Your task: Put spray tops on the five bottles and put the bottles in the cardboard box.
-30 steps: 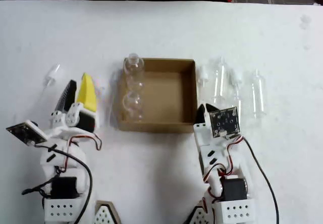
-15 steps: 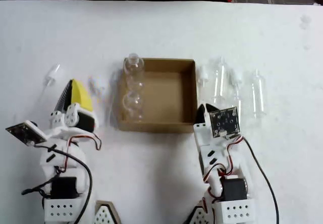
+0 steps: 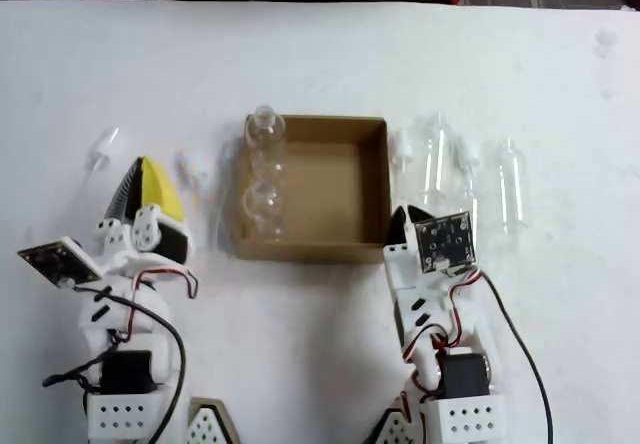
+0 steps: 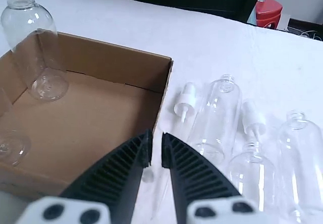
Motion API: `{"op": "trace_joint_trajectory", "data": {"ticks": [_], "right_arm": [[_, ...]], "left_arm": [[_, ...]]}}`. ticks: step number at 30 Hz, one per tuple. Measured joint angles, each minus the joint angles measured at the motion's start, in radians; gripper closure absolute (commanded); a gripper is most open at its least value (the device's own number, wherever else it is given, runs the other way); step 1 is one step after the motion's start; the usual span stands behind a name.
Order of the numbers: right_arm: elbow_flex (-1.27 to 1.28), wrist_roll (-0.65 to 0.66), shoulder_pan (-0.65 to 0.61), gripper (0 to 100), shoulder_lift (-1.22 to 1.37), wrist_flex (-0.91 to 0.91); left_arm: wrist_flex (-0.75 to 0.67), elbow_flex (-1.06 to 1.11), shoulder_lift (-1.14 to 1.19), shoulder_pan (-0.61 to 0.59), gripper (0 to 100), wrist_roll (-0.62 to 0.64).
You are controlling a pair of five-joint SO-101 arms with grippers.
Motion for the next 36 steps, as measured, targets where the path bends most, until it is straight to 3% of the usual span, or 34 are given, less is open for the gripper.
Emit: {"op": "trace_joint_trajectory", "data": {"ticks": [4, 12, 36], "right_arm": [[0.000, 0.000, 0.000, 98.1, 0.000, 0.126], [0.000, 0.003, 0.000, 98.0, 0.000, 0.605], [0.000, 0.003, 0.000, 98.1, 0.000, 0.621]], "left_arm": [[0.000, 0.000, 0.000, 0.000, 97, -0.011], [0.000, 0.000, 0.000, 0.000, 97, -0.017], [0.000, 0.000, 0.000, 0.000, 97, -0.017]]}}
